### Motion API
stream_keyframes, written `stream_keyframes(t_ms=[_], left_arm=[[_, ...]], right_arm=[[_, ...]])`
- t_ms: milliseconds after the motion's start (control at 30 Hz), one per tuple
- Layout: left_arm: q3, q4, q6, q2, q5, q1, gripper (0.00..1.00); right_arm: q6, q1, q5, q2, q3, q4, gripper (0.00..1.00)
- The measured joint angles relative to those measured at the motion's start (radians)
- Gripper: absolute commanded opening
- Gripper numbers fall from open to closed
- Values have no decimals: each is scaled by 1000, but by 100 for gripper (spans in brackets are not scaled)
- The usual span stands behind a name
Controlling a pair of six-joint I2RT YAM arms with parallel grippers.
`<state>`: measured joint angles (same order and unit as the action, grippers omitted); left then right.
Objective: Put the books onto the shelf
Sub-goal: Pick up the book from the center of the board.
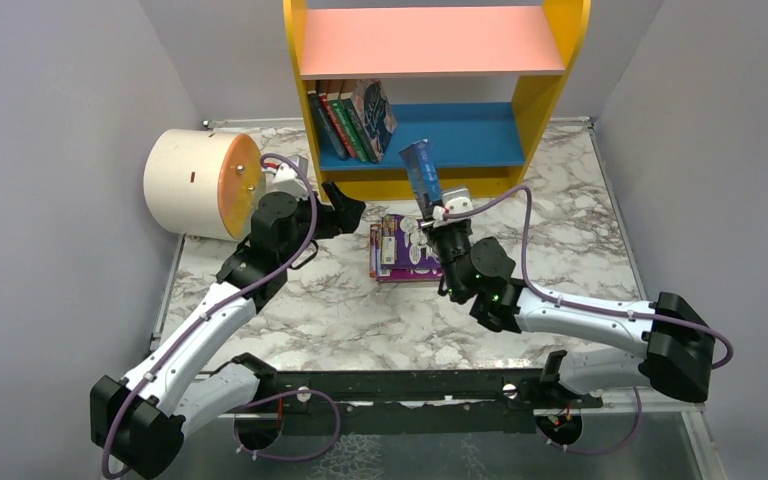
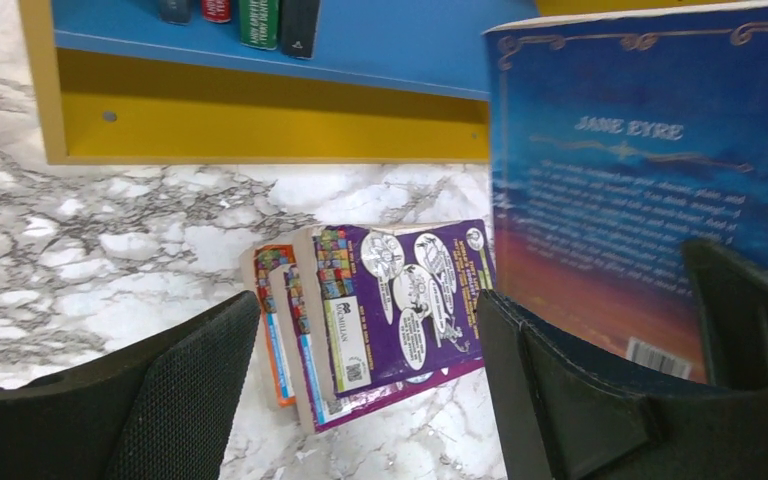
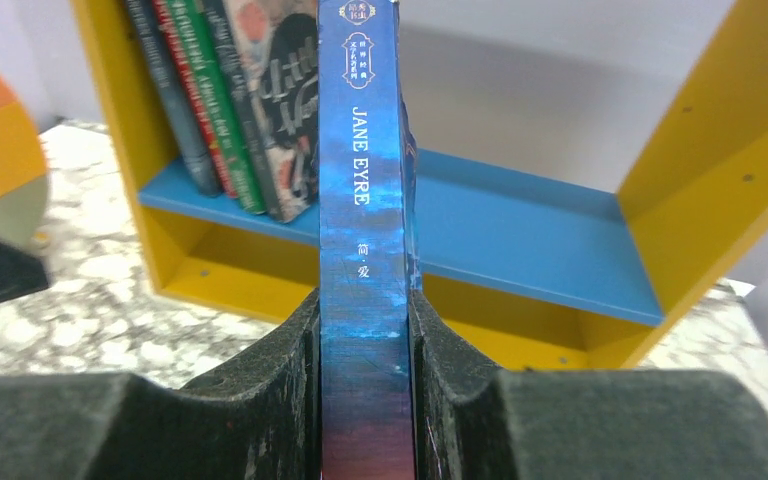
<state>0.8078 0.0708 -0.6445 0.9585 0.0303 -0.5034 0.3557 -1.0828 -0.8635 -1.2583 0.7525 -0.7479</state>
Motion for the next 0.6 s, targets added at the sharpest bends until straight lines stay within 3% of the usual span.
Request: stream_keyframes(t_ms=[367, 600], left_arm=[[-58, -169, -35, 16, -117, 0, 76], [-74, -199, -38, -18, -117, 0, 76]], right_arm=[[-86, 2, 219, 78, -152, 36, 1], [-7, 2, 229, 49, -255, -184, 1]])
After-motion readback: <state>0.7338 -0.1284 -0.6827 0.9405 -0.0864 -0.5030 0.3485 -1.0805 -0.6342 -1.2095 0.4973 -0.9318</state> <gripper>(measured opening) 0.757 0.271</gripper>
